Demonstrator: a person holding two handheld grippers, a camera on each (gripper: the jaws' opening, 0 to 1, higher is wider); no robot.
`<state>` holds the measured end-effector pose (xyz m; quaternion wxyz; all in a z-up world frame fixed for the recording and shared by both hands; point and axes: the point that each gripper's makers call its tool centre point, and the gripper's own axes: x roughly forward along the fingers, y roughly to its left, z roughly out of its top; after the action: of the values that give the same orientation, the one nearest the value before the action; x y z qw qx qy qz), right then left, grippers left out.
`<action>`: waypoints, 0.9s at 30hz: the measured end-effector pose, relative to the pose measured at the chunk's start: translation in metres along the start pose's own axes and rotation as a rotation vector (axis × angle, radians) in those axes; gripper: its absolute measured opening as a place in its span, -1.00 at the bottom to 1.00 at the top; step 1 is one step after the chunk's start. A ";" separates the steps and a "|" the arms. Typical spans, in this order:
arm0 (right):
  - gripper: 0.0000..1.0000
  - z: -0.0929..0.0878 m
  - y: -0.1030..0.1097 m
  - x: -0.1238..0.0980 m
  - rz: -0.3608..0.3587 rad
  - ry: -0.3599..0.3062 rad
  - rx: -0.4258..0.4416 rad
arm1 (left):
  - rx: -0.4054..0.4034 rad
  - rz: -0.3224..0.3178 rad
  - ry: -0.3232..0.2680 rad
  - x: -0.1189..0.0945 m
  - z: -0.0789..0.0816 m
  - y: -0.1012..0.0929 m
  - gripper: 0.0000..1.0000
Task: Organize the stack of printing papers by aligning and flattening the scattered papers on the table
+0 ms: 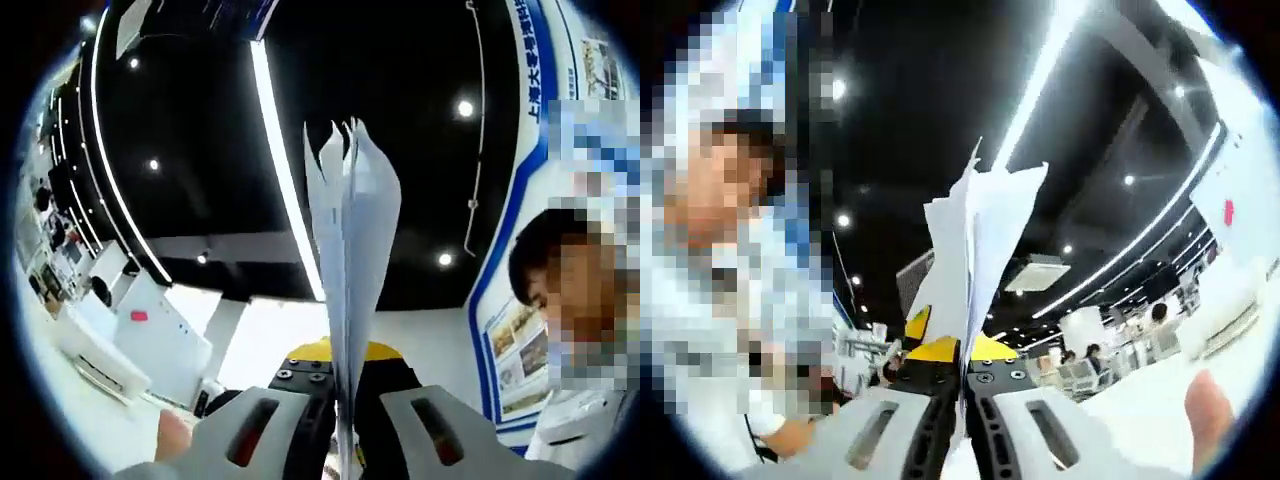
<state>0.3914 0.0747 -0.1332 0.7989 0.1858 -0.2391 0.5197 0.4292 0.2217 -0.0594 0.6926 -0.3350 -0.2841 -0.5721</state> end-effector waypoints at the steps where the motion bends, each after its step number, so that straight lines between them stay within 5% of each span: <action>1: -1.00 0.001 -0.003 -0.005 -0.022 0.055 -0.044 | -0.010 0.011 -0.011 -0.006 -0.001 0.005 -0.85; 5: -1.00 0.004 -0.011 -0.013 -0.061 0.188 -0.252 | -0.038 0.078 -0.010 -0.025 -0.012 0.027 -0.82; 8: -1.00 0.013 -0.007 -0.016 -0.017 0.253 -0.301 | -0.015 0.120 0.044 -0.035 -0.029 0.040 -0.72; 13: -1.00 0.024 -0.008 -0.026 0.056 0.288 -0.227 | -0.018 0.071 0.119 -0.042 -0.039 0.032 -0.65; 19: -1.00 0.030 -0.010 -0.037 0.138 0.342 -0.114 | 0.102 -0.026 0.248 -0.054 -0.051 0.014 -0.32; 22: -1.00 0.026 -0.015 -0.043 0.151 0.366 -0.089 | 0.075 -0.096 0.317 -0.059 -0.056 -0.001 -0.36; 24: -1.00 0.026 -0.018 -0.048 0.156 0.370 -0.037 | 0.061 -0.168 0.405 -0.067 -0.064 -0.016 -0.77; 27: -1.00 0.022 -0.022 -0.054 0.163 0.386 -0.012 | 0.152 -0.178 0.491 -0.070 -0.075 -0.020 -0.88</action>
<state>0.3889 0.0144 -0.1473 0.7863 0.0583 -0.0990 0.6071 0.3972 0.2018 -0.1571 0.7108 -0.1070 -0.1783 -0.6719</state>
